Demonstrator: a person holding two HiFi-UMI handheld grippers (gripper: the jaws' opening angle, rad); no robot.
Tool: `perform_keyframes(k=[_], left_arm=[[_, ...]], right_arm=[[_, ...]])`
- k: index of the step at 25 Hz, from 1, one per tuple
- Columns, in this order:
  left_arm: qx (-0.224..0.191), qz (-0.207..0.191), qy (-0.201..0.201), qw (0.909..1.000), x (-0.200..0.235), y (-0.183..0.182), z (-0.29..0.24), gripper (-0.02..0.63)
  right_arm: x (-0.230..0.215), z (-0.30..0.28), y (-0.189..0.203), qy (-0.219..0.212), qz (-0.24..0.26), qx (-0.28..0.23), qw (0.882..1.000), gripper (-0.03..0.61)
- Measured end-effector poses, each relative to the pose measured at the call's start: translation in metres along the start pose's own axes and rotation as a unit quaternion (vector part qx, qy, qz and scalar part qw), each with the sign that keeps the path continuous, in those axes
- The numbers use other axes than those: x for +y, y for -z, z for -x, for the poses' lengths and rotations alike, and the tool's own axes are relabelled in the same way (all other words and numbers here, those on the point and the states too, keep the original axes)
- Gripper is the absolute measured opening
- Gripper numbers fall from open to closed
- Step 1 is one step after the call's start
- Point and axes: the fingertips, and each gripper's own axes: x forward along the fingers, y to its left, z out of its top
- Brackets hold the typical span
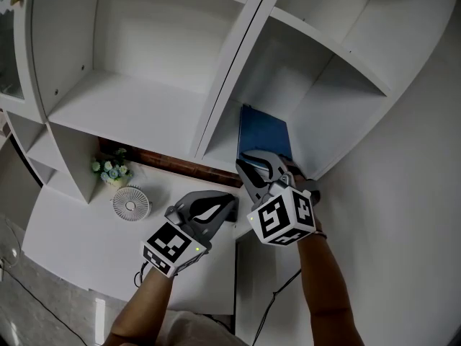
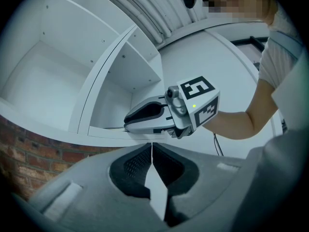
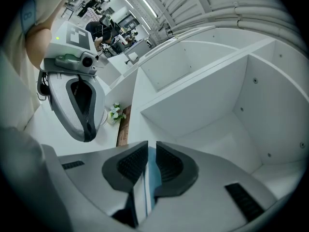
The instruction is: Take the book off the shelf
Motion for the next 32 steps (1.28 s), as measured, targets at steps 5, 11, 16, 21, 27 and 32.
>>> perform_keyframes(k=[5,11,16,21,27,32], left_arm=[[-0.003,0.000,0.001,1.0000,0.003,0.000,0.000,0.011],[-0.001,0.003,0.003,1.0000,0.002,0.001,0.000,0.011],[0.002,0.001,0.006,1.0000,0.001,0.003,0.000,0.011],[0.004,-0.002,0.008,1.0000,-0.002,0.003,0.001,0.011],[0.004,-0.006,0.012,0.9999,-0.006,0.001,0.004,0.011],[0.006,-0.012,0.017,0.9998,-0.011,0.000,0.002,0.011]], right_arm=[[0.001,-0.002,0.001,-0.012,-0.017,0.000,1.000,0.041],[0.002,-0.003,0.002,-0.012,-0.022,0.007,1.000,0.023],[0.002,-0.003,0.002,-0.007,-0.012,0.015,1.000,0.018],[0.000,-0.001,0.001,0.003,-0.010,0.021,1.000,0.015],[-0.001,0.006,0.000,0.015,-0.013,0.027,0.999,0.015],[0.000,0.010,0.000,0.021,-0.012,0.030,0.999,0.015]])
